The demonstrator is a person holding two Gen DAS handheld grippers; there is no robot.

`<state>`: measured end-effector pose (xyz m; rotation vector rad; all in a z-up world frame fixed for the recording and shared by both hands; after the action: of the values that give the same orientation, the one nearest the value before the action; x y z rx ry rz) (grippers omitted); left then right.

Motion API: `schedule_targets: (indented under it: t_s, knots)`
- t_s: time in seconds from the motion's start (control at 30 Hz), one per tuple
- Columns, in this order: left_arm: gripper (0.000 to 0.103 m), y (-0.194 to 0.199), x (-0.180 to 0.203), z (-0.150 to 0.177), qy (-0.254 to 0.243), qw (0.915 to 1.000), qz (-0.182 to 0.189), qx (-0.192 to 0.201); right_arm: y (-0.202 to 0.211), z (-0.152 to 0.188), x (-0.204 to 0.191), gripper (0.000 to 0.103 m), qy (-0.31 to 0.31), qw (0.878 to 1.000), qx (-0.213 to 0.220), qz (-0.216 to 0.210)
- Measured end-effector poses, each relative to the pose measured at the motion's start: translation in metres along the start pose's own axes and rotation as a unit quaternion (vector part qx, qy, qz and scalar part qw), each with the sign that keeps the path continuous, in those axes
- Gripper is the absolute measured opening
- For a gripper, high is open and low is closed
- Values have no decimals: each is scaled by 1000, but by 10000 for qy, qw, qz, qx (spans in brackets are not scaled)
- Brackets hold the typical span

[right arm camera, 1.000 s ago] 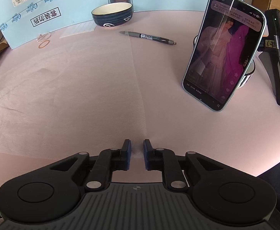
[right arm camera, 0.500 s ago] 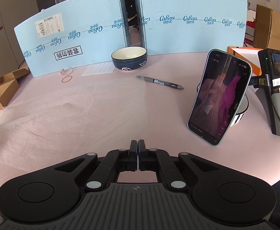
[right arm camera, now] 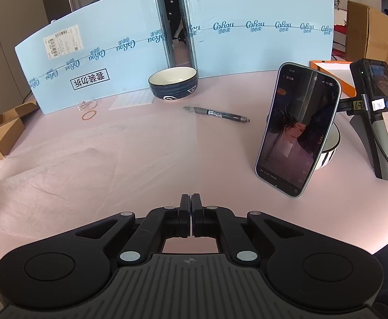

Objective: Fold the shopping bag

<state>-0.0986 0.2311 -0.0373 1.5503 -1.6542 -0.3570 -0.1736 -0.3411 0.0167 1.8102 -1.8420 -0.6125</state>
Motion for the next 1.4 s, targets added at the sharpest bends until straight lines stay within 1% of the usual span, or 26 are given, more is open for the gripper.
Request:
schedule_targets:
  t_s: [0.03, 0.07, 0.1, 0.13, 0.23, 0.37, 0.5, 0.6, 0.67, 0.7, 0.73, 0.8, 0.83, 0.87, 0.9, 0.93, 1.0, 1.07, 1.17, 1.2, 1.3, 1.4]
  knots:
    - [16, -1, 0, 0, -33, 10000, -36, 30, 0, 0, 0, 2, -8, 10000, 2, -8]
    - [11, -1, 1, 1, -33, 10000, 31, -15, 0, 1, 0, 2, -14, 10000, 4, -16]
    - [2, 0, 1, 3, -31, 9999, 103, -65, -1, 1, 0, 2, -19, 10000, 6, -27]
    - [0, 0, 2, 4, -29, 9998, 175, -115, -1, 1, 0, 2, -25, 10000, 13, -36]
    - [0, 8, 5, 10, -103, 9996, 213, -154, 1, -1, 0, 2, -46, 9999, 90, -73]
    - [0, 26, 5, 19, 2, 9995, 239, -219, 6, -3, -2, 2, -21, 9997, 202, -124]
    - [0, 47, 5, 24, 142, 9985, 408, -324, 12, -6, 0, 2, -36, 9994, 328, -110]
    - [1, 57, 4, 26, 126, 9986, 395, -332, 16, -5, 3, 2, -104, 9991, 398, -113]
    - [7, 52, -2, 28, 207, 9988, 171, -400, 18, -3, 5, 2, -141, 9990, 417, -121]
    - [13, 49, -5, 30, 220, 9987, 104, -444, 18, -1, 5, 2, -166, 9990, 403, -132]
    - [17, 46, -7, 32, 235, 9986, 70, -474, 17, 1, 5, 2, -189, 9990, 378, -134]
    - [19, 41, -11, 36, 265, 9982, 4, -532, 18, 4, 5, 2, -206, 9991, 350, -120]
    - [23, 42, -12, 36, 290, 9983, 57, -505, 19, 4, 4, 2, -209, 9991, 346, -118]
    - [27, 44, -13, 36, 316, 9983, 115, -475, 20, 4, 3, 2, -198, 9990, 370, -134]
    - [39, 46, -14, 36, 343, 9983, 172, -444, 21, 2, 1, 2, -179, 9989, 400, -163]
    - [46, 52, -16, 35, 338, 9989, 129, -314, 21, 0, -2, 2, -152, 9987, 433, -202]
    - [46, 61, -20, 33, 330, 9994, 40, -108, 17, -9, -13, 2, -27, 9983, 481, -331]
    - [46, 74, -29, 33, 429, 9991, -1, 77, 12, -18, -26, 2, 121, 9975, 512, -472]
    - [46, 89, -41, 38, 522, 9982, -70, 278, 4, -34, -57, 2, 397, 9934, 622, -877]
    - [46, 92, -42, 39, 544, 9980, -24, 329, 1, -40, -69, 2, 488, 9910, 673, -1047]
    - [46, 96, -43, 41, 594, 9973, 166, 407, -14, -57, -118, 2, 808, 9784, 769, -1743]
    - [46, 95, -38, 44, 514, 9966, 401, 500, -29, -67, -184, 2, 1078, 9580, 811, -2530]
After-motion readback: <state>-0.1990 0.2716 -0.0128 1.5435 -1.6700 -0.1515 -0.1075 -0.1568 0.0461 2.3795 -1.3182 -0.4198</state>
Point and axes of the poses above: each gripper's, at about its wrist camera, not at the fingertips, and y roughly against the way its jaws point, x to its right, z to its underside, the point moved 6 cm from there along -y, roughly the way its jaws point, and after that the axes turned 10 degrees about y, right-handed, at the moved point
